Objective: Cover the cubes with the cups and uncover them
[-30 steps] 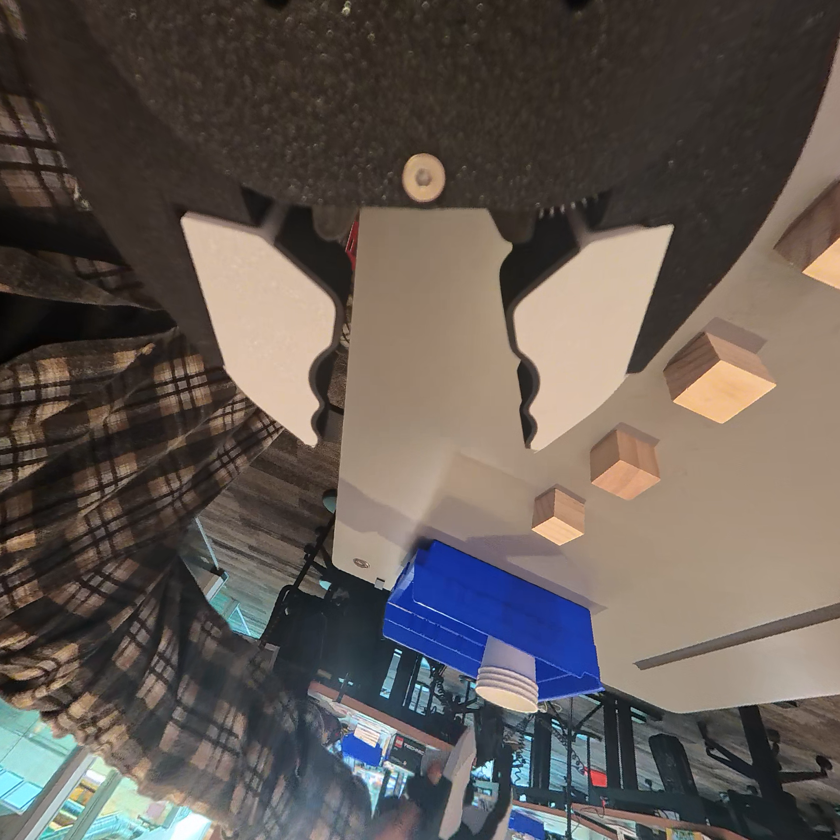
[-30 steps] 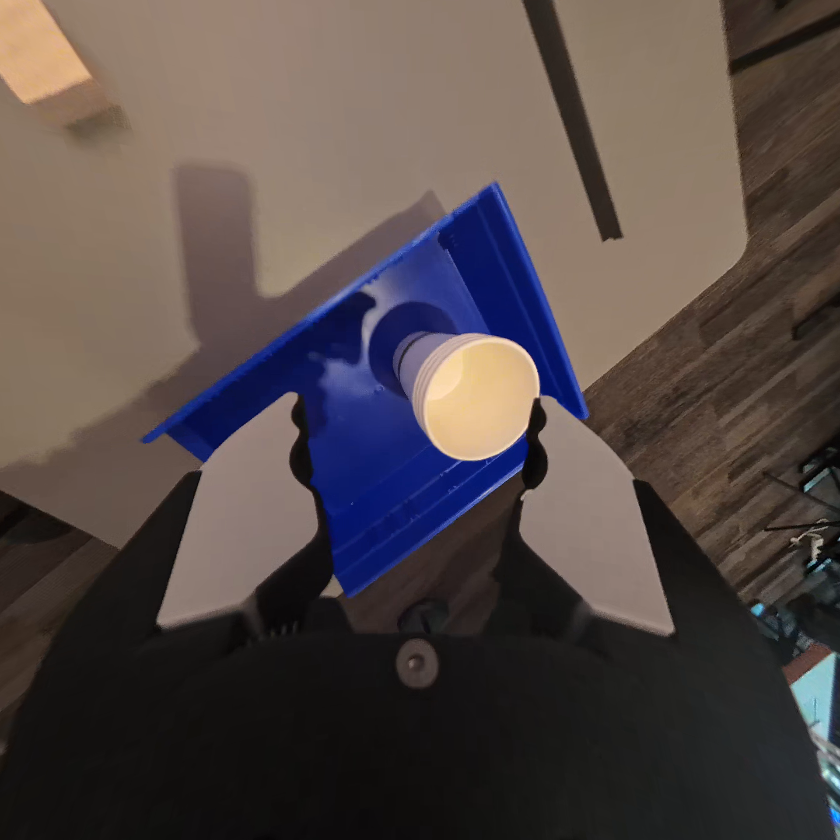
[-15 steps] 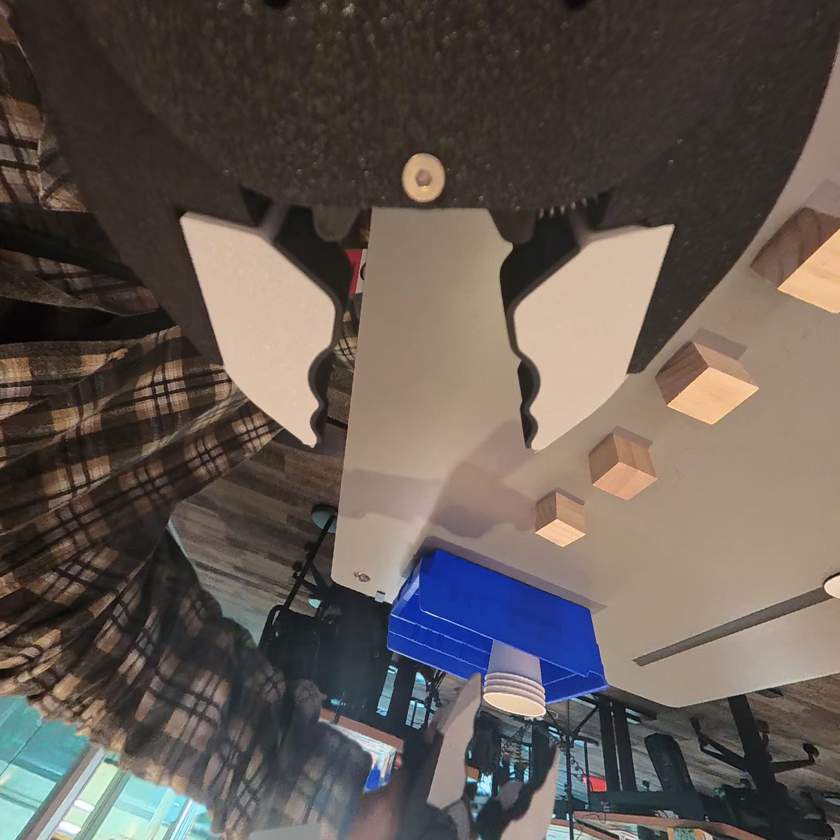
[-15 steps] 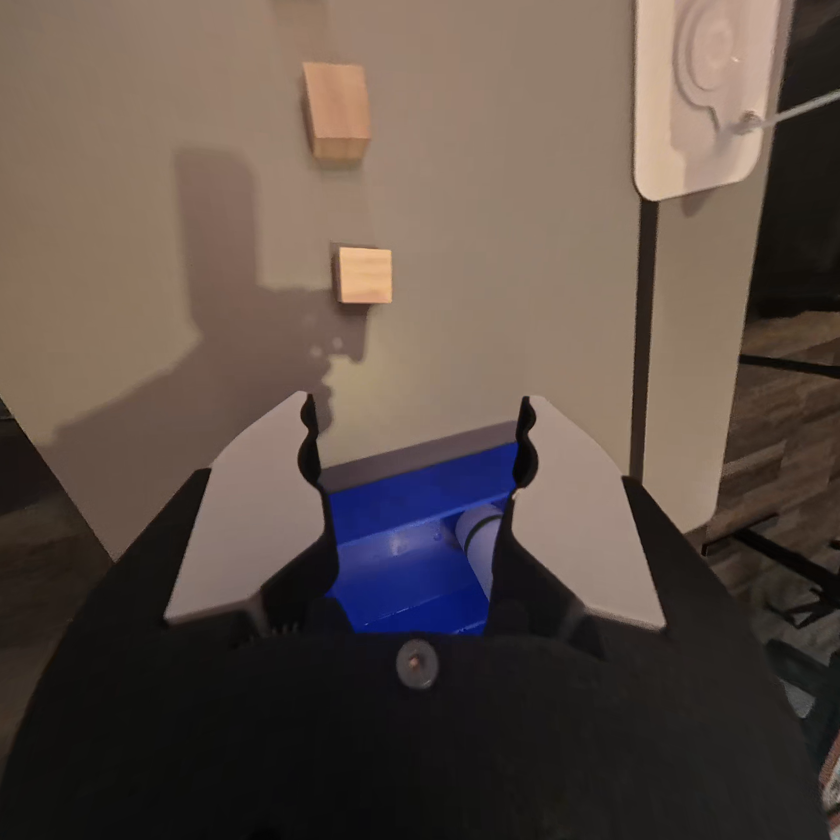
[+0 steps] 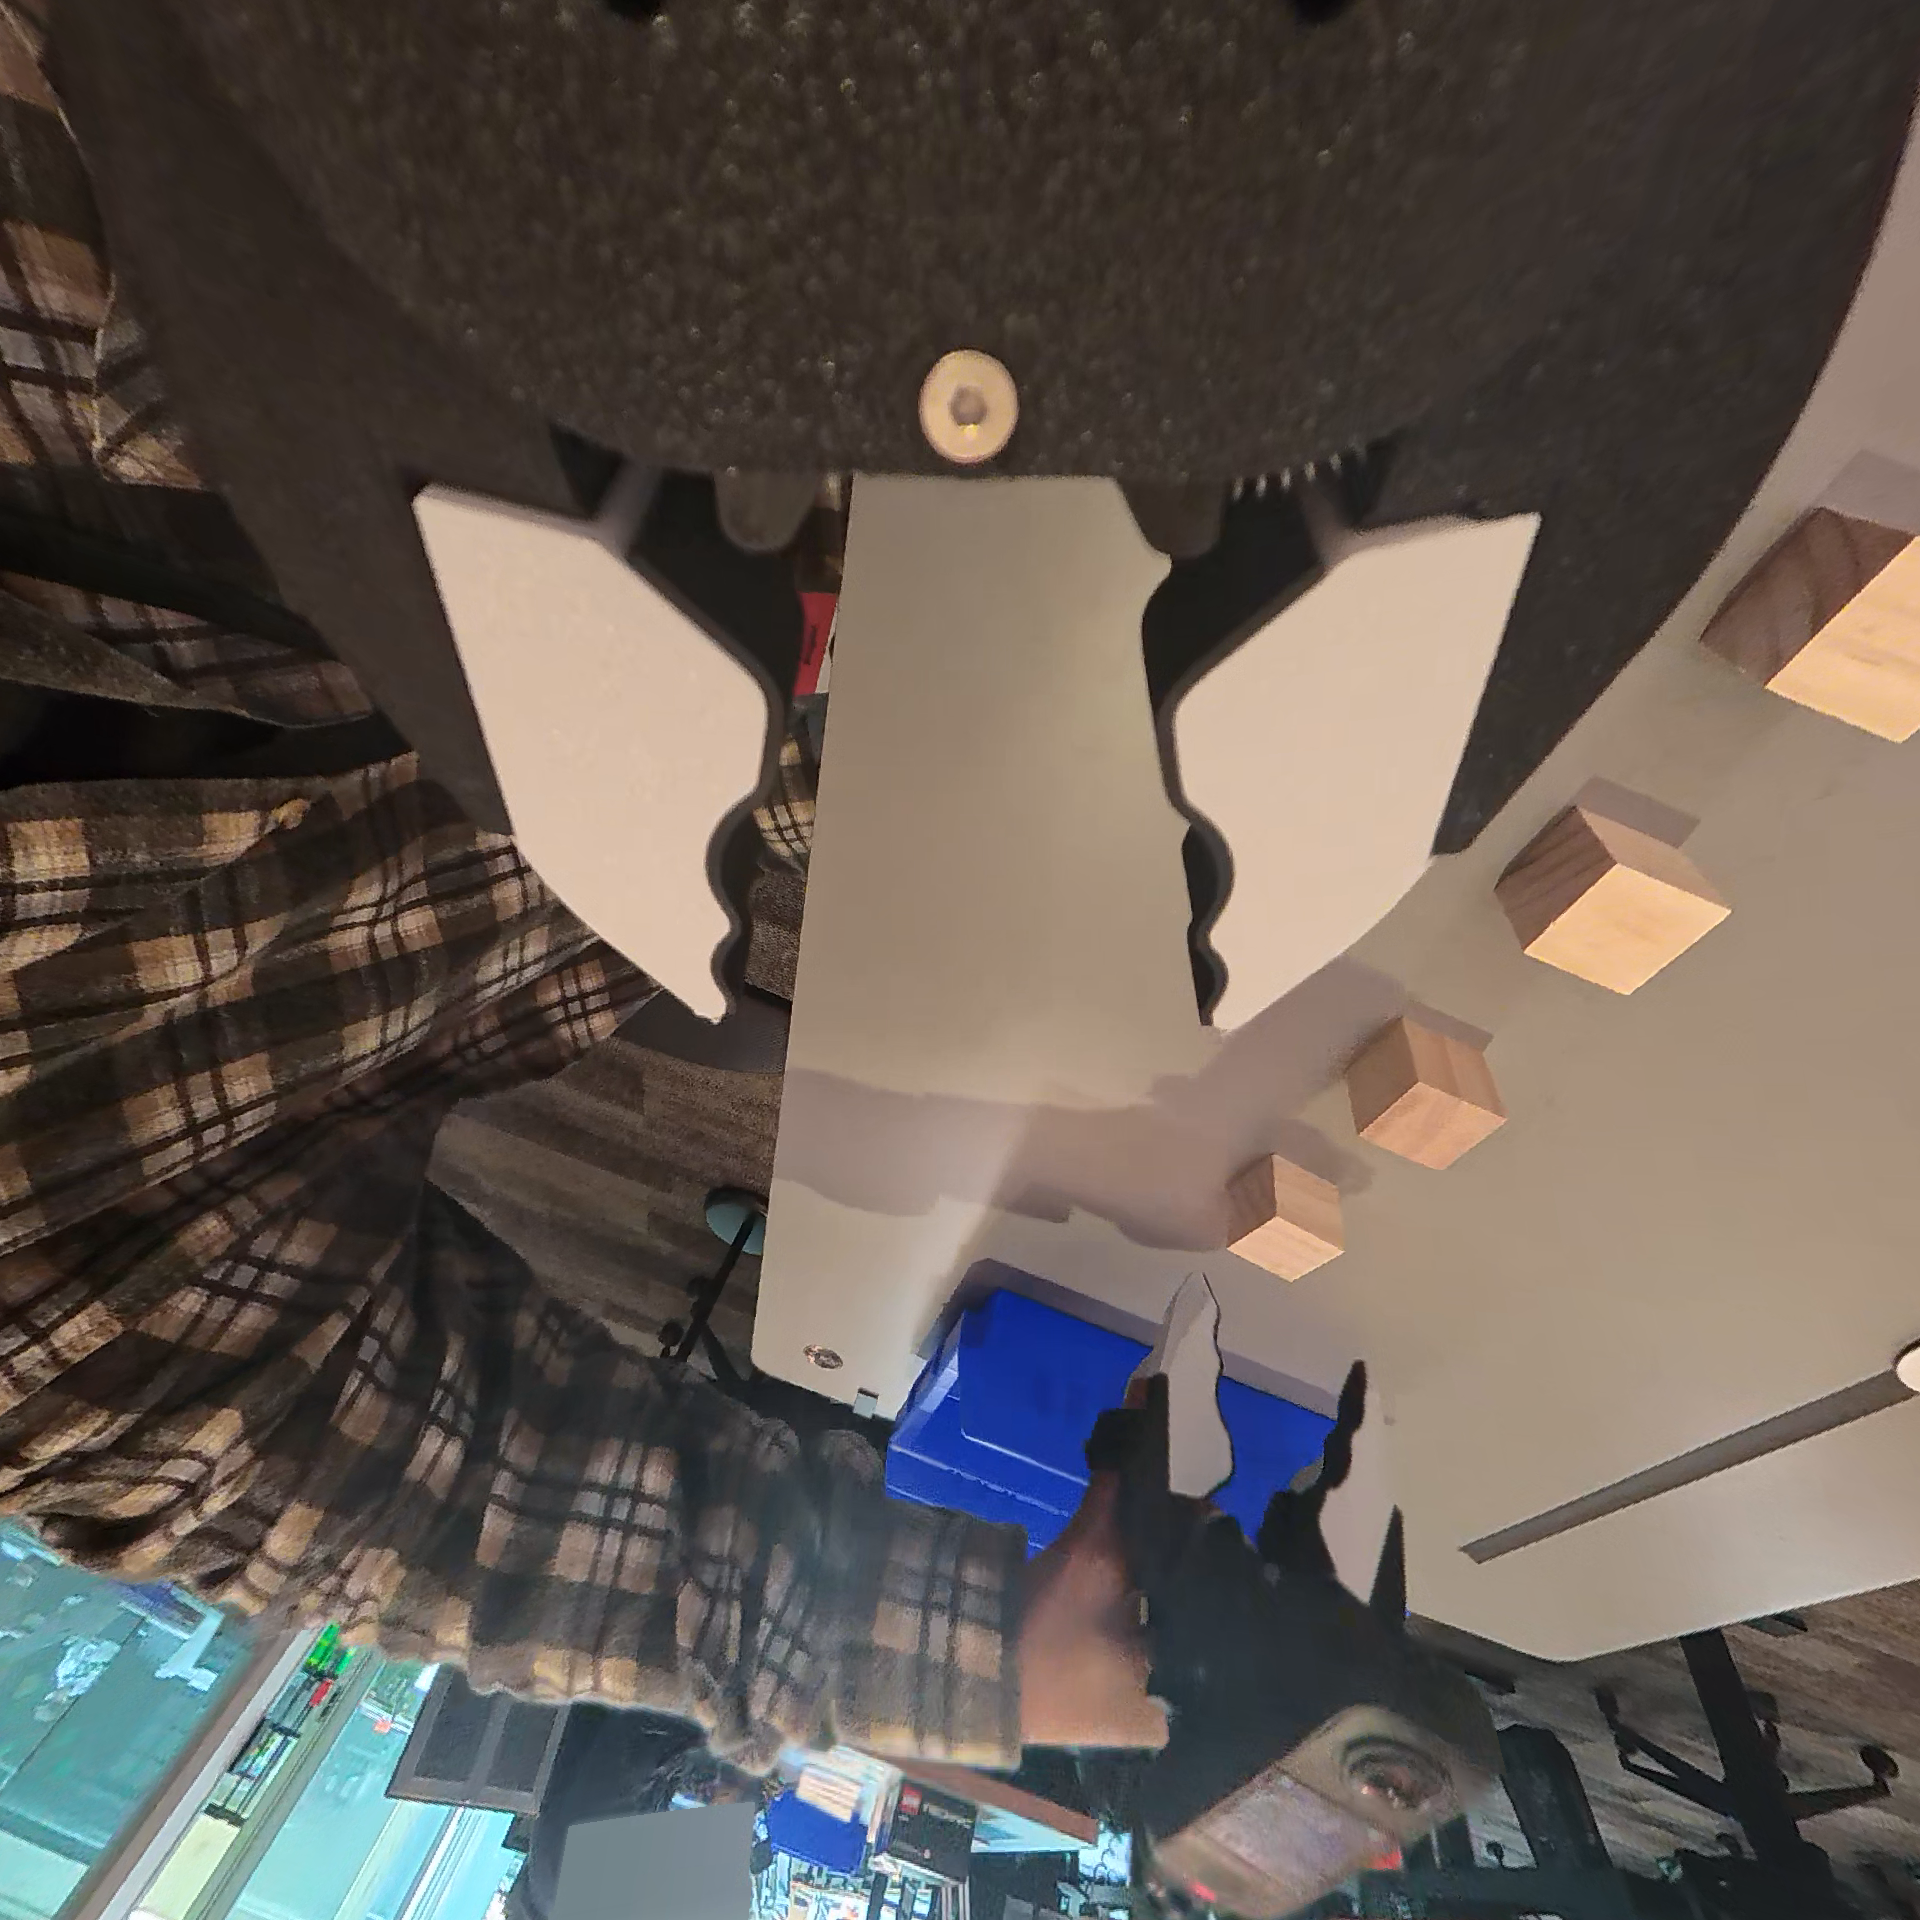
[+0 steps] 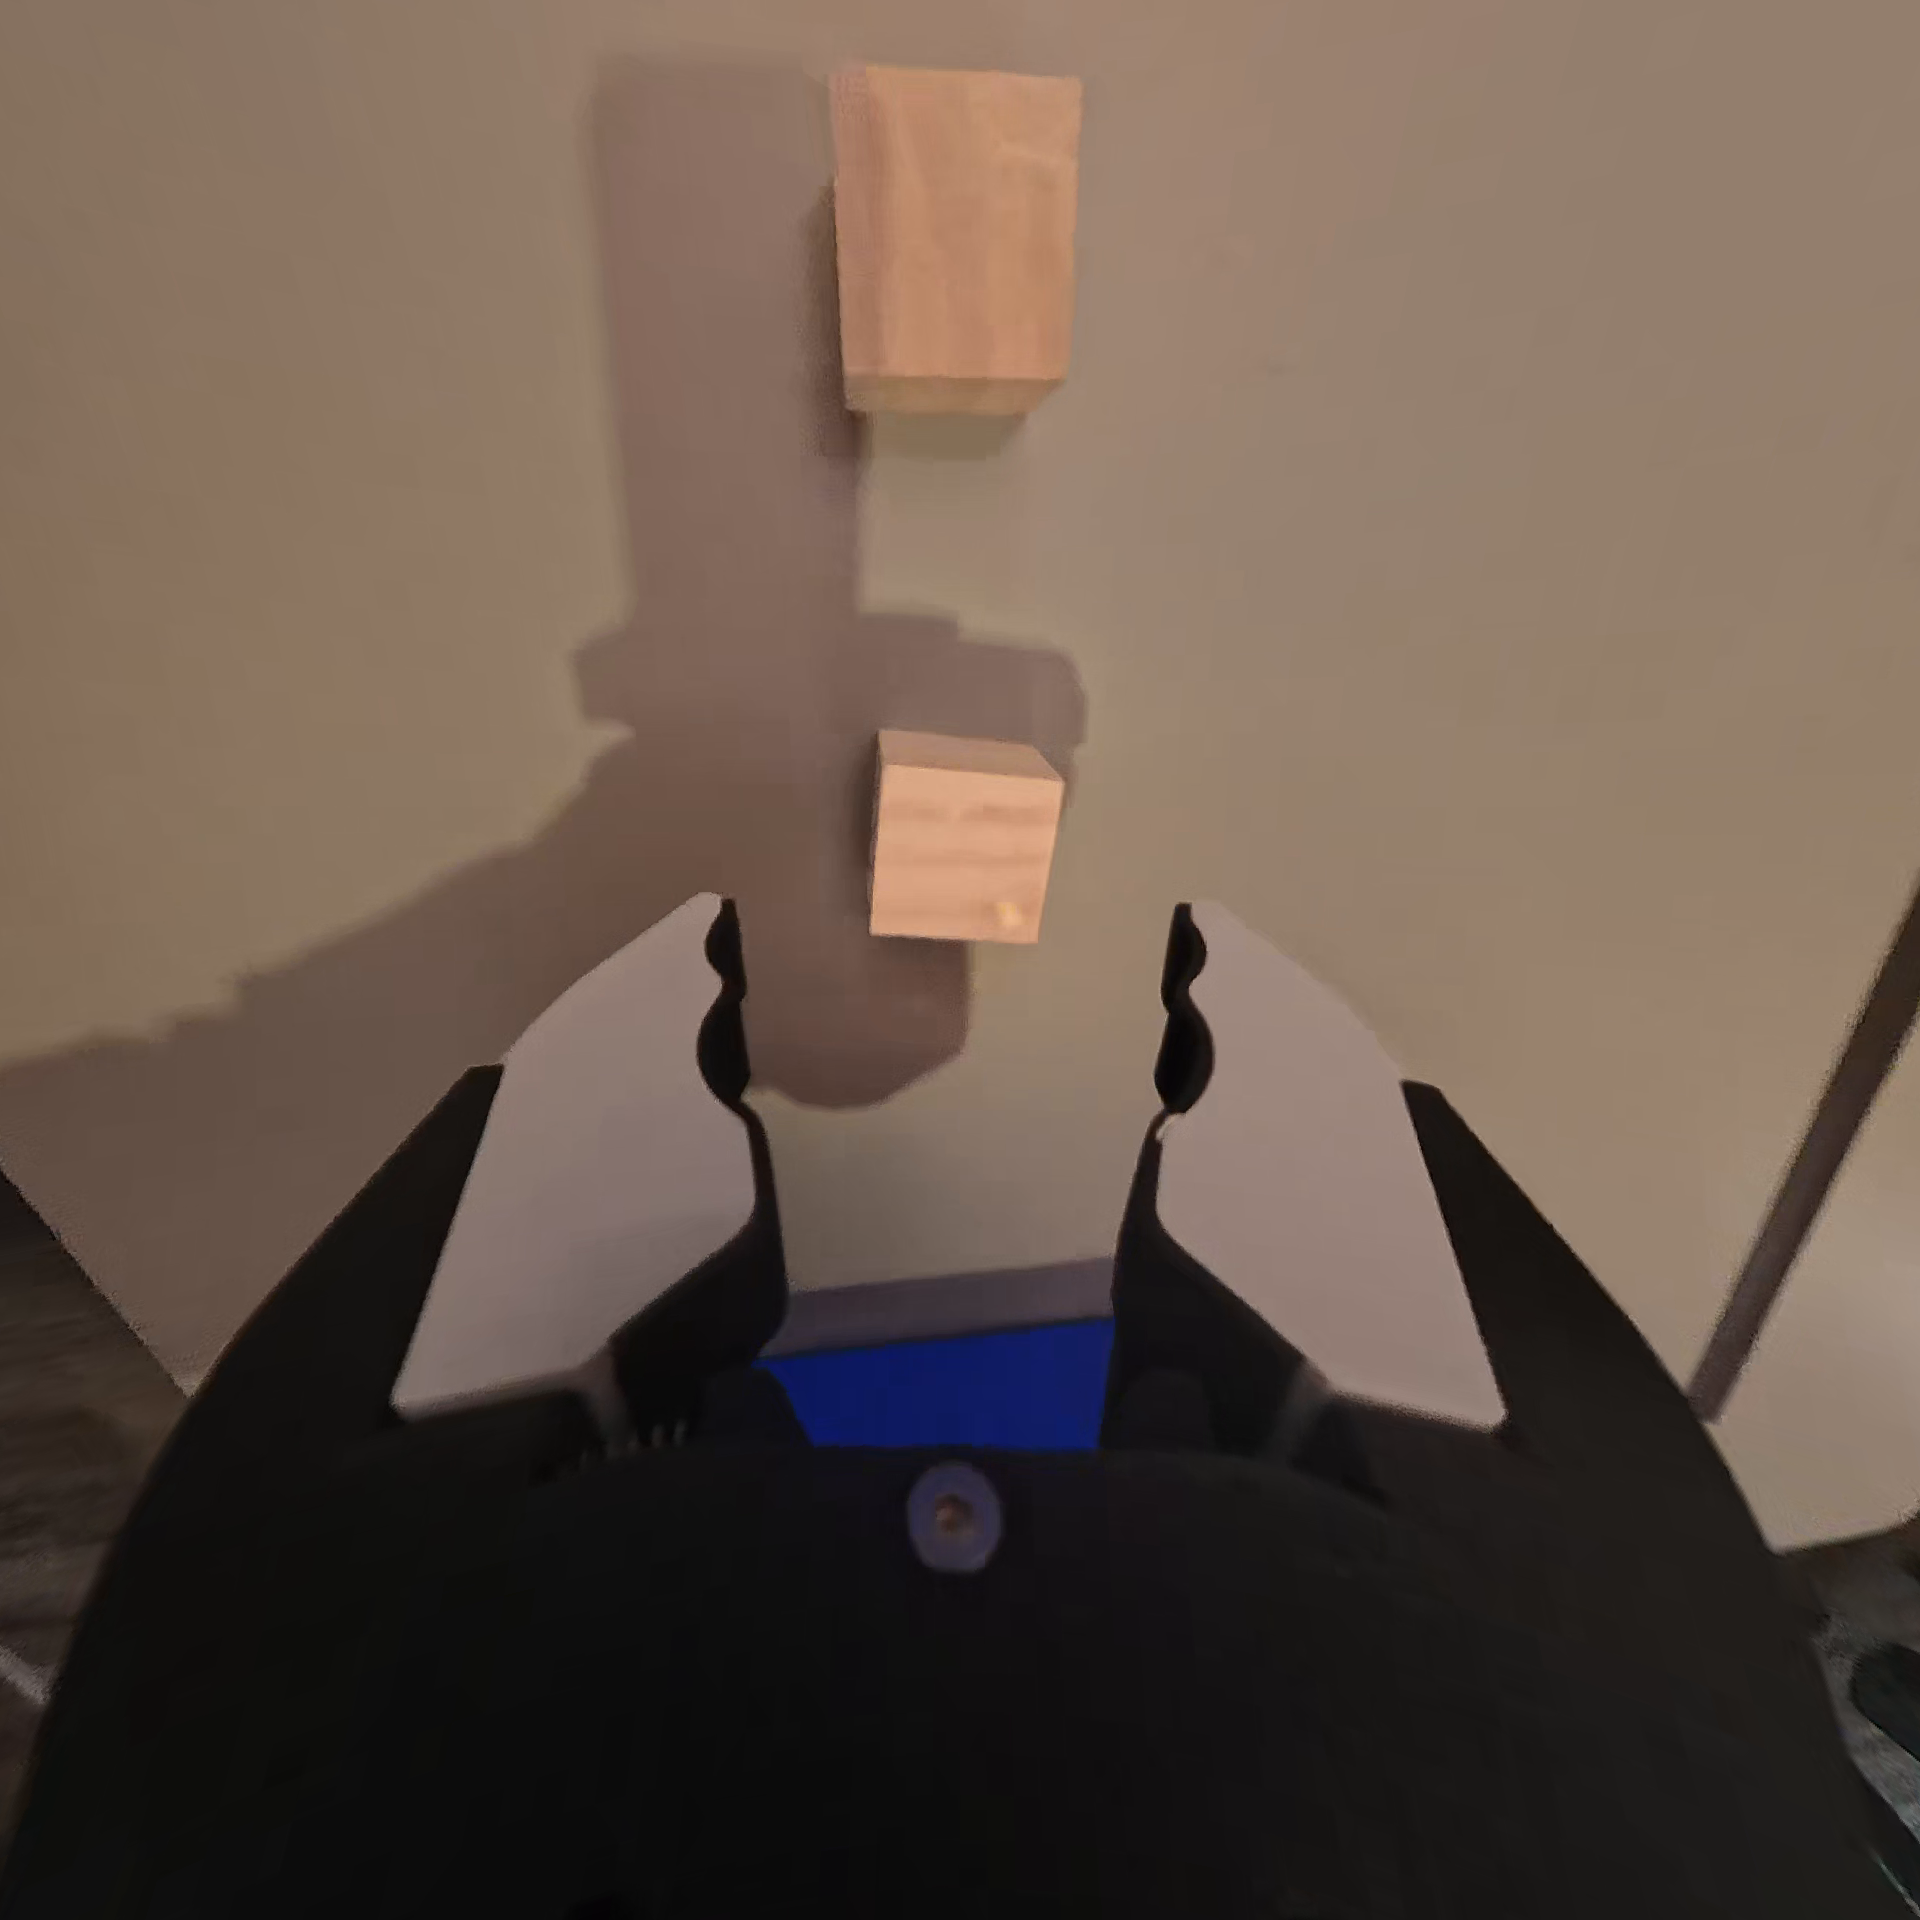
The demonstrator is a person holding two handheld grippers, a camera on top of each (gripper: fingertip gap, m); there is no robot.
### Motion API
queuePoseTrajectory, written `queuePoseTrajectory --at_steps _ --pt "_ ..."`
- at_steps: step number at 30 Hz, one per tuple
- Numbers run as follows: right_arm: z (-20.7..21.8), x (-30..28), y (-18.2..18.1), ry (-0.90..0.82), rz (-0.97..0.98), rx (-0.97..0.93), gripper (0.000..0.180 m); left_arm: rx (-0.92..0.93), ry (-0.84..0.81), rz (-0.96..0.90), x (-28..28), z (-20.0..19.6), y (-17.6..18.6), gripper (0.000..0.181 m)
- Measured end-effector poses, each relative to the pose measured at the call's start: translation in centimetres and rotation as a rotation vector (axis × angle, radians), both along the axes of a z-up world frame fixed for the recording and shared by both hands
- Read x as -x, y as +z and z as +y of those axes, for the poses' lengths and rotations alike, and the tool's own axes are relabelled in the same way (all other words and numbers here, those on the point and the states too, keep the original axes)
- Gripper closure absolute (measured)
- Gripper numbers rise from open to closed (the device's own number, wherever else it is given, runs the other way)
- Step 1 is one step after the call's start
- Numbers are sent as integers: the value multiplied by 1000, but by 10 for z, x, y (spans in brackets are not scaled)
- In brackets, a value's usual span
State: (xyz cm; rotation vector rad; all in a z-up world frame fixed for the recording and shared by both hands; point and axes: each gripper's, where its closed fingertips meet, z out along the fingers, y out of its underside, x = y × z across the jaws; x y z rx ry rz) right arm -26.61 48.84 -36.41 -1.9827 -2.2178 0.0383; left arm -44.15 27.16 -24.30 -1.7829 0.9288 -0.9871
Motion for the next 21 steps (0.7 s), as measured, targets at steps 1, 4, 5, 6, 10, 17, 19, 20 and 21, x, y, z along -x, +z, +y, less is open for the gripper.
queuePoseTrajectory --at_steps 1,4,5,6,10,17,19,20,21 --pt "0 0 -7 -4 -10 19 103 2 1 -1 1 1 0 100" --pt "-2 2 -26 -18 -28 68 105 7 5 -8 3 3 -1 101" --pt "-2 3 -31 -20 -32 79 106 7 8 -9 3 4 -1 101" --pt "-2 3 -35 -21 -37 88 107 7 10 -11 4 4 -1 101" --pt "-1 2 -51 -27 -80 99 114 13 11 -13 4 6 -2 101" --pt "5 -3 -38 -194 -88 111 135 18 4 -18 2 6 -3 102" --pt "9 -8 -13 -259 -56 81 135 18 1 -19 1 6 -3 102" --pt "12 -13 2 -306 -37 67 135 18 -1 -18 1 5 -3 102" --pt "14 -20 18 -366 -17 52 135 19 -2 -17 0 4 -4 102"
